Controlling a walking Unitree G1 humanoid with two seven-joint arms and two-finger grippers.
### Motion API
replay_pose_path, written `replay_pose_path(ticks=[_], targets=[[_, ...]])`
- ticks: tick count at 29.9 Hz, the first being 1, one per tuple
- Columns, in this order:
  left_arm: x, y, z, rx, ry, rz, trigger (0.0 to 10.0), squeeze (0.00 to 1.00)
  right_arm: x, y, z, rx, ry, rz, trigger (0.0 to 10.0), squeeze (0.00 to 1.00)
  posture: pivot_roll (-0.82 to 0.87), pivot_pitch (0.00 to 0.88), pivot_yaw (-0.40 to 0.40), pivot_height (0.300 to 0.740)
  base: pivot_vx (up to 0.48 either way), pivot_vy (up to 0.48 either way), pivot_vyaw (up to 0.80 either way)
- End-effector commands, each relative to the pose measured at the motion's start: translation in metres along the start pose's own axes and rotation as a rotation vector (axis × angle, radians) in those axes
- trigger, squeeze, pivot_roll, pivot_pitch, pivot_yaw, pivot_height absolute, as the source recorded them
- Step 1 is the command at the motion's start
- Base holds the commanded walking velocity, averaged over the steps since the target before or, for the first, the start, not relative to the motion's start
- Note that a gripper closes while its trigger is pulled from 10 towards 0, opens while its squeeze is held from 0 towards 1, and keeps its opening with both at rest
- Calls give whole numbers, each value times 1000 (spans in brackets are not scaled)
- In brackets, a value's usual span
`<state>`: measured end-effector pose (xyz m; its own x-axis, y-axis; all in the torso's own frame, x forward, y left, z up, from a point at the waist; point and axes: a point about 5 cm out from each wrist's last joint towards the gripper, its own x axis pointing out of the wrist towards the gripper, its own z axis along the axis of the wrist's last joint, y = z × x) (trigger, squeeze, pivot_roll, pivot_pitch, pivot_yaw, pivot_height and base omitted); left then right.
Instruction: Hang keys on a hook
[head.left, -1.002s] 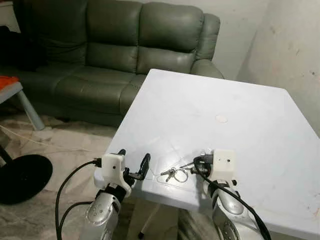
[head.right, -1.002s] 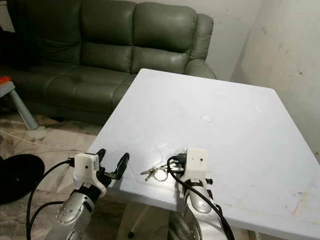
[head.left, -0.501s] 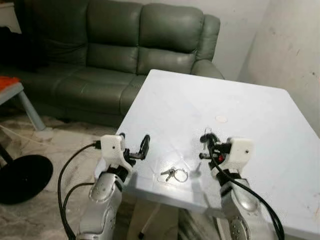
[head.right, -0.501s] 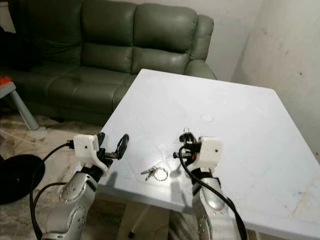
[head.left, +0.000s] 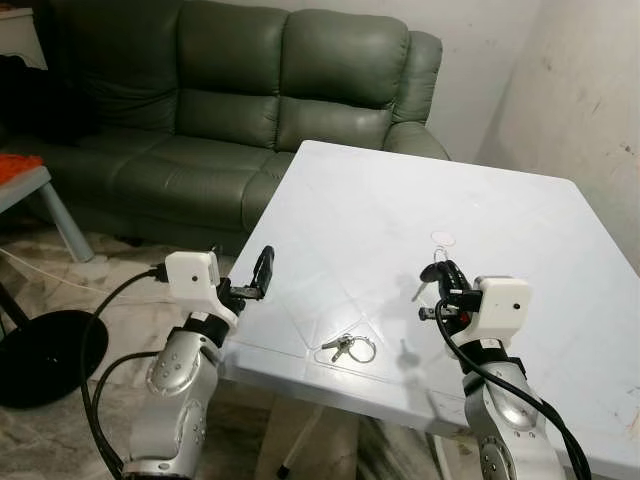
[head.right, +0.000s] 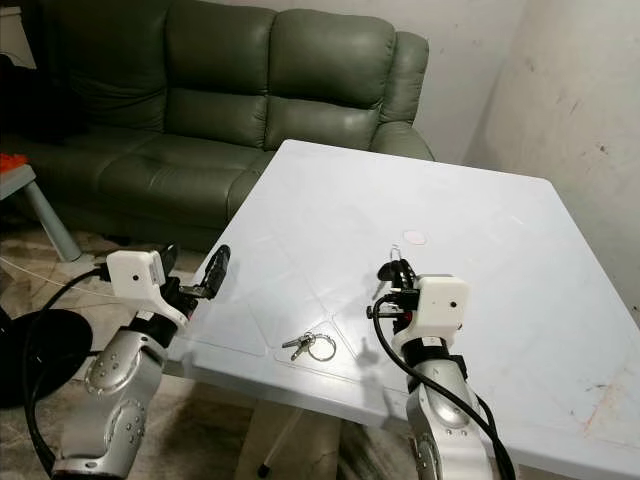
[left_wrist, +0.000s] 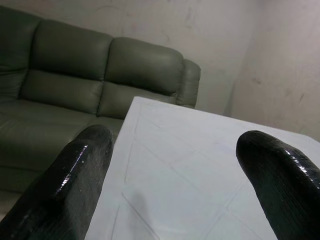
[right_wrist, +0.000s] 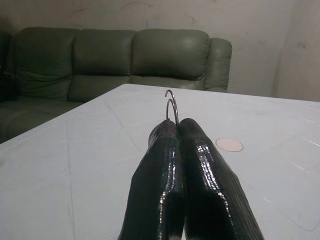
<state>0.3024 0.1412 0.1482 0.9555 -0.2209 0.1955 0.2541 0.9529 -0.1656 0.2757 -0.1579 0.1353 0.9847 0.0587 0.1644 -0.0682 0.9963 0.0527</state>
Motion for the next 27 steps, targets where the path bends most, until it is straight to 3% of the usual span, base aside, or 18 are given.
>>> replay_pose_path(ticks=[1,12,21,27], targets=[[4,4,1,5,11,7,10000,0,2,-2,2,-14,-1,-8,10000,0,-24,0,-52,740,0,0,0],[7,4,-3,-5,41,14,10000,0,3,-4,0,-18,1,-23,10000,0,-30,0,-51,740,0,0,-680],[7,3,-3,-29,49,22,10000,0,2,-2,-1,-25,4,-18,10000,0,-28,0,-52,740,0,432,-756],[8,0,-5,-35,62,24,10000,0,2,-1,-2,-25,11,-13,10000,0,-28,0,-54,740,0,0,-751]])
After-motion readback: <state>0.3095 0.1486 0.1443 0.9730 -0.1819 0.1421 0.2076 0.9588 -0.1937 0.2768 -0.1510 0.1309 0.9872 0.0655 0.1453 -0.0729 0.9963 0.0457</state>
